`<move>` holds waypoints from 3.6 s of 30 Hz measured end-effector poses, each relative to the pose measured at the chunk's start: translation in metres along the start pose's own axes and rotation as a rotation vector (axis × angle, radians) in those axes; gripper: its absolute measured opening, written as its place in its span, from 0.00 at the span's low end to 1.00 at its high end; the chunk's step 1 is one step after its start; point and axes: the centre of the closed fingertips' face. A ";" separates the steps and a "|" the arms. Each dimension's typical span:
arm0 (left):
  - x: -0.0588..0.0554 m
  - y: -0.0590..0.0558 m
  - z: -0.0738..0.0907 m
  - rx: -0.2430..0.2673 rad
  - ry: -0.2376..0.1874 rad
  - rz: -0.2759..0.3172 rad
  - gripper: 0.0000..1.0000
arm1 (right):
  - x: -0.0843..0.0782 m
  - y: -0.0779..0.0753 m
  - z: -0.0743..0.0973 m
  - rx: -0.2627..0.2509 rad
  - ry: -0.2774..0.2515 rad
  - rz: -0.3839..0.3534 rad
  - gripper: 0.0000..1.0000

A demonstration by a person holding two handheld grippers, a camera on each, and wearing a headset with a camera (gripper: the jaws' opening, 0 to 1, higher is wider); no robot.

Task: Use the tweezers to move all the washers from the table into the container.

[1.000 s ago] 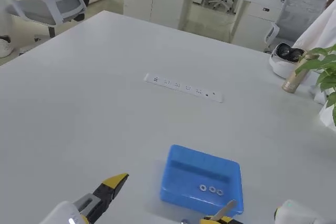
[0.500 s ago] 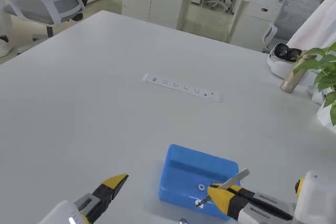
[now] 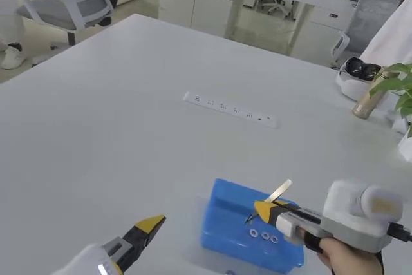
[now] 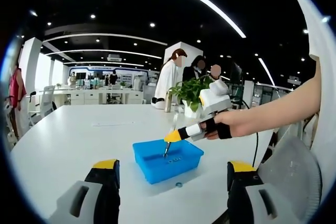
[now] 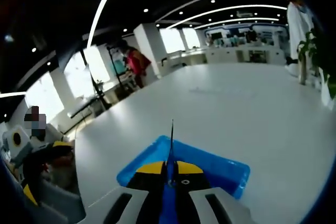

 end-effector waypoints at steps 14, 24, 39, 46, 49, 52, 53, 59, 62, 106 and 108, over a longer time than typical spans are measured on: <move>-0.002 -0.002 -0.001 -0.010 0.008 0.000 0.84 | -0.017 -0.001 -0.016 0.007 0.055 0.082 0.03; -0.004 -0.002 -0.001 -0.016 0.021 -0.002 0.83 | -0.022 0.023 -0.008 0.045 0.061 0.250 0.04; -0.006 -0.003 -0.002 -0.022 0.034 -0.003 0.82 | 0.006 0.032 0.020 0.075 -0.096 0.268 0.04; -0.007 -0.003 -0.002 -0.020 0.039 -0.005 0.82 | 0.021 0.049 0.046 0.140 -0.183 0.234 0.03; -0.007 -0.003 -0.002 -0.021 0.041 -0.005 0.82 | 0.021 0.061 0.057 0.187 -0.192 0.206 0.03; -0.007 -0.003 -0.002 -0.022 0.041 -0.005 0.81 | 0.013 0.075 0.063 0.240 -0.182 0.197 0.03; -0.008 -0.003 -0.002 -0.021 0.042 -0.005 0.81 | 0.008 0.080 0.065 0.254 -0.168 0.193 0.03; -0.009 -0.003 -0.002 -0.021 0.050 -0.008 0.80 | -0.026 0.081 0.056 0.256 -0.076 0.174 0.03; -0.009 -0.002 -0.001 -0.017 0.052 -0.008 0.80 | -0.037 0.075 0.050 0.222 -0.044 0.177 0.03; -0.013 -0.001 -0.001 -0.011 0.079 -0.028 0.78 | -0.081 0.078 0.042 0.250 0.031 0.398 0.04; -0.013 -0.002 -0.001 -0.013 0.078 -0.029 0.78 | -0.082 0.077 0.043 0.248 0.037 0.435 0.04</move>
Point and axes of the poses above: the centre of the closed fingertips' face, and the gripper's own axes: z roughly backward along the fingers, y roughly to its left, x roughly out of its top, and after that the axes turned 9 degrees about -x, right-handed
